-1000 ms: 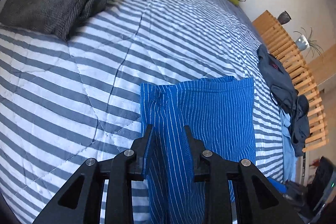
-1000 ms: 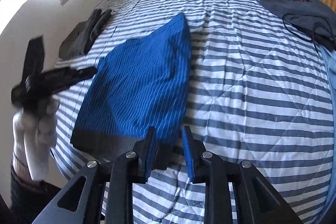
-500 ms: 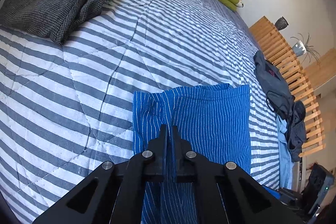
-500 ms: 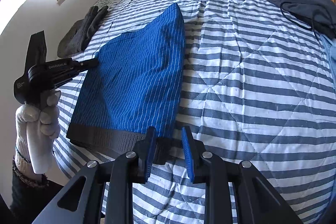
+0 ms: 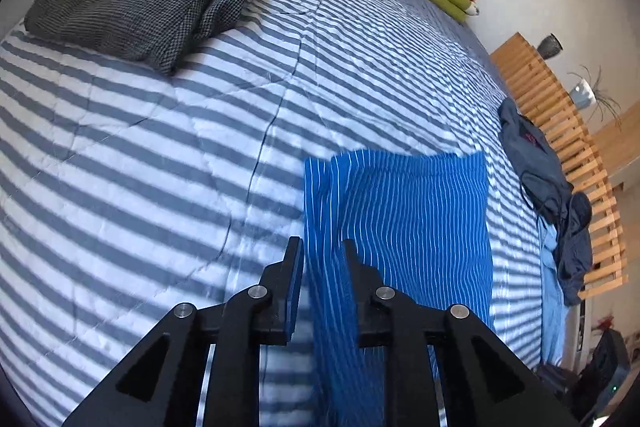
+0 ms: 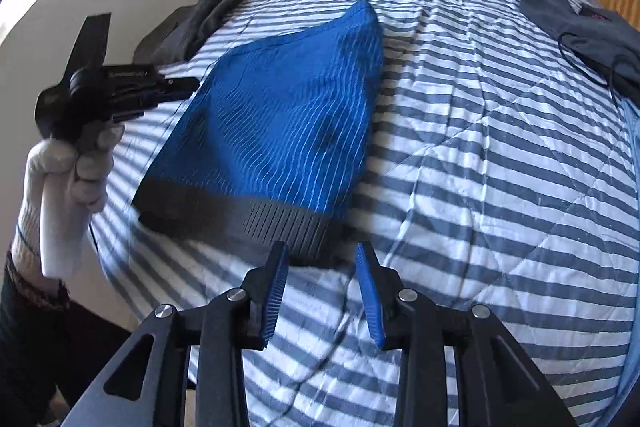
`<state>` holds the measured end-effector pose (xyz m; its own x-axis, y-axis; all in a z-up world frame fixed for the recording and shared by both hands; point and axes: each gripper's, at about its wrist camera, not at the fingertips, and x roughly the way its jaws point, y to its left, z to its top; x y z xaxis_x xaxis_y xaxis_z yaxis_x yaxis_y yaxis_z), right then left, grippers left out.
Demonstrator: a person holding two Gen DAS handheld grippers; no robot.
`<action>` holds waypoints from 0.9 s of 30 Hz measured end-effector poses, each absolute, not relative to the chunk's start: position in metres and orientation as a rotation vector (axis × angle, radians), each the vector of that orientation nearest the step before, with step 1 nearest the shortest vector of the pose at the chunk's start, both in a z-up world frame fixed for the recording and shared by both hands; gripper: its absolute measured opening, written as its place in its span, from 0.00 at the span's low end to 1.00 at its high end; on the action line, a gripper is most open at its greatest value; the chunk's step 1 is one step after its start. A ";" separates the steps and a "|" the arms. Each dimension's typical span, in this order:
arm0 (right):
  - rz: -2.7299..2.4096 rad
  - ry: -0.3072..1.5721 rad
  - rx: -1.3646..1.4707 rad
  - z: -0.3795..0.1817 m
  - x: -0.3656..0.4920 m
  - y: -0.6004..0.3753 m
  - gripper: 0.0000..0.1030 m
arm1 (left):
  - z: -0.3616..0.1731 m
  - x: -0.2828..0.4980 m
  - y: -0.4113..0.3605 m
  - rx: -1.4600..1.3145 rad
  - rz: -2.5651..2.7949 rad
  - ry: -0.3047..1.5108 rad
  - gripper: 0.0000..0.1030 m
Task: Organize objects
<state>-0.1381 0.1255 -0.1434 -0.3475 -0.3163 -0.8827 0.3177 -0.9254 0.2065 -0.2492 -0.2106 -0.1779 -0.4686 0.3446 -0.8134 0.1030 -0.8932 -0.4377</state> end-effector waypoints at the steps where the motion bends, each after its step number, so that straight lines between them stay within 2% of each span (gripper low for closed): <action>1: -2.302 0.055 1.495 -0.145 -0.134 0.121 0.33 | -0.177 -0.241 -0.211 -1.534 2.466 -0.648 0.19; 6: -2.301 0.162 1.492 -0.158 -0.136 0.105 0.33 | -0.177 -0.188 -0.203 -1.522 2.353 -0.635 0.19; 9: -2.306 0.127 1.505 -0.161 -0.141 0.105 0.33 | -0.179 -0.175 -0.189 -1.521 2.332 -0.560 0.18; 11: -2.307 0.081 1.513 -0.160 -0.144 0.108 0.33 | -0.180 -0.171 -0.181 -1.531 2.335 -0.510 0.04; 12: -2.306 0.049 1.515 -0.158 -0.144 0.111 0.33 | -0.179 -0.170 -0.179 -1.528 2.326 -0.508 0.01; 19: -2.307 -0.100 1.493 -0.142 -0.148 0.123 0.33 | -0.151 -0.168 -0.184 -1.413 2.359 -0.582 0.01; 27: -2.307 0.135 1.465 -0.150 -0.133 0.095 0.33 | -0.154 -0.176 -0.181 -1.431 2.317 -0.628 0.01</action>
